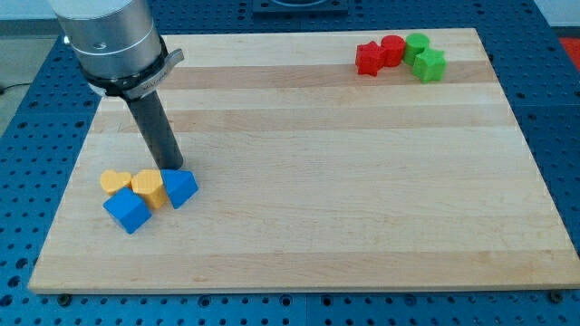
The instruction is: Separate the blue triangle from the blue cube and yellow blocks
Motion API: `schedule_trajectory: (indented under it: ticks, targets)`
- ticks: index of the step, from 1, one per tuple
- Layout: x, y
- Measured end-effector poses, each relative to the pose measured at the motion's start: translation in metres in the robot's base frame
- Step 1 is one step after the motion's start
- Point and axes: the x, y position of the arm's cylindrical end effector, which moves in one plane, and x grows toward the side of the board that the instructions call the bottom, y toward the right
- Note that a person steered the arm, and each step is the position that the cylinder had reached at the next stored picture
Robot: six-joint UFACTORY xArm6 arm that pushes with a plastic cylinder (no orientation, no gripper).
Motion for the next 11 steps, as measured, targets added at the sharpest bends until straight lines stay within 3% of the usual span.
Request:
schedule_trajectory:
  ticks: [2, 3, 4, 5, 6, 8, 11]
  targets:
    - [-0.065, 0.002]
    - [-0.06, -0.074]
    - [-0.015, -0.135]
    - [0.02, -0.116]
    - [0.032, -0.062]
    - [0.027, 0.006]
    - [0.029, 0.042]
